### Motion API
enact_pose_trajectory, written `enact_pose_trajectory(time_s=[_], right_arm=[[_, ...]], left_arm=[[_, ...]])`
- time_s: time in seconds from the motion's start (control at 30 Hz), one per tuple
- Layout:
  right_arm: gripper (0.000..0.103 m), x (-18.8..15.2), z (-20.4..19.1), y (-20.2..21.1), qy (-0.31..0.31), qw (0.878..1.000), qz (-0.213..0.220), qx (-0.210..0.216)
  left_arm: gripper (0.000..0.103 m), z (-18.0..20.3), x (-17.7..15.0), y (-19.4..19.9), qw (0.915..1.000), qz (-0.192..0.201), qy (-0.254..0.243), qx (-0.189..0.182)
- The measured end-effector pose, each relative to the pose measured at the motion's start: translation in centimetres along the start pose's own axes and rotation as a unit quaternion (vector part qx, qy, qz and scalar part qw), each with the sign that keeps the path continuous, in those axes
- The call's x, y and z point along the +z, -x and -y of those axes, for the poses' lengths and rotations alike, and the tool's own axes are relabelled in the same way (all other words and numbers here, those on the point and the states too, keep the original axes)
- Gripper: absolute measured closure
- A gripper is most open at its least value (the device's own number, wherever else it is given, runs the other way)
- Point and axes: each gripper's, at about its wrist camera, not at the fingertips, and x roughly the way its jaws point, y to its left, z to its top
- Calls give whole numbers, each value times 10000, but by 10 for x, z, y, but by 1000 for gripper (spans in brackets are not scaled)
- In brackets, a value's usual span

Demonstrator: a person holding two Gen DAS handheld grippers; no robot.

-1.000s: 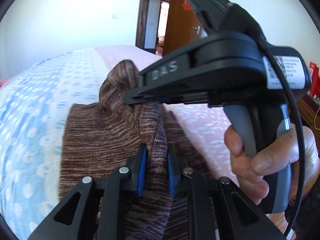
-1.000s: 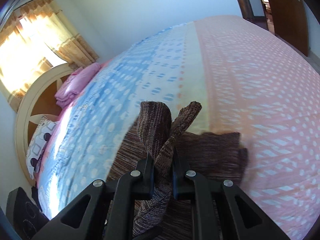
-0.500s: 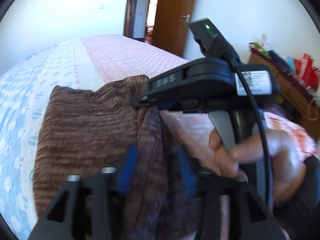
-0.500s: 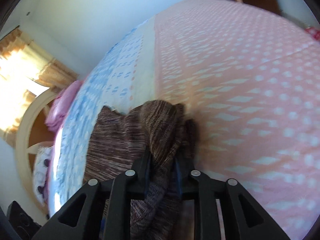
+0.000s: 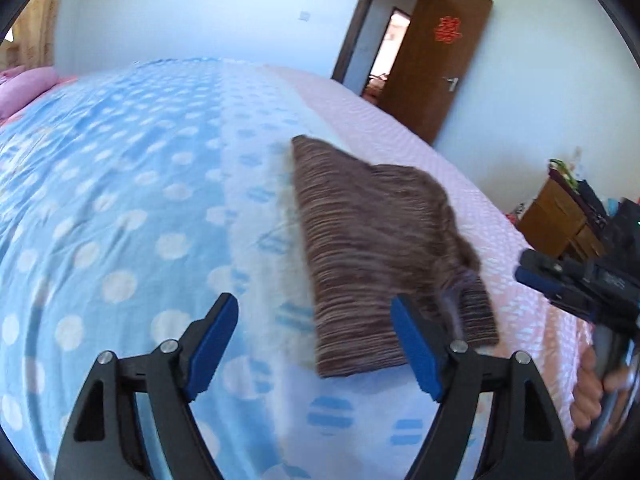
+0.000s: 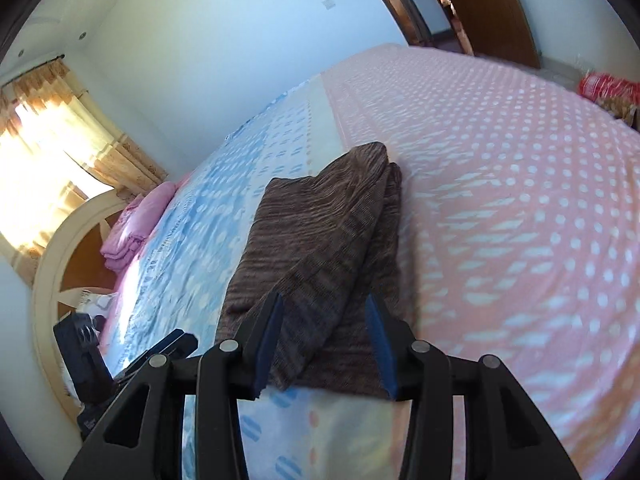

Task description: Fold small clothes

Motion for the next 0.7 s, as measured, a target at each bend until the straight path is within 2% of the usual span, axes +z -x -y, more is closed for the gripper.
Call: enact_pose_trajectory(time_s=[0.07, 0.13, 0.27, 0.33, 0.4, 0.43, 0.47, 0.5, 0.53, 0.57, 0.6, 0.7], right_arm=[[35, -16, -25, 3, 288, 9993, 140, -185], [27, -29, -54, -2, 719, 9969, 185, -271], [27, -36, -92, -28, 1508, 9857, 127, -743], [27, -36, -95, -45, 1499, 9853, -25, -824], [27, -35, -94, -60, 1422, 9857, -86, -900], [38, -35, -91, -62, 1356, 9860, -28, -966], [69, -32, -85, -62, 1209, 9875, 3, -1008], [84, -28, -69, -62, 813, 9930, -122, -849], [93, -26, -56, -61, 458, 9969, -209, -605], [93, -25, -39, -57, 7, 9990, -209, -391], [93, -27, -24, -51, -254, 9987, -189, -387], [93, -40, 11, -36, -642, 9966, -236, -456]], left_arm=[[22, -5, -7, 11, 10000, -15, 9, 67], [22, -2, -12, 10, 9998, -21, -47, 204], [22, -10, -26, 5, 9989, -43, -71, 452], [22, -14, -34, -2, 9980, -109, -26, 615], [22, -13, -39, -1, 9981, -10, -28, 610], [21, -12, -39, 1, 9982, 15, -58, 601], [19, -12, -38, 1, 9984, -4, -67, 570], [18, -13, -39, -1, 9986, -27, -64, 528], [17, -14, -39, 0, 9987, -18, -48, 501], [16, -15, -39, 0, 9989, -3, -28, 459], [14, -16, -40, 0, 9991, -7, -24, 421], [11, -16, -40, 0, 9994, -22, -41, 357]])
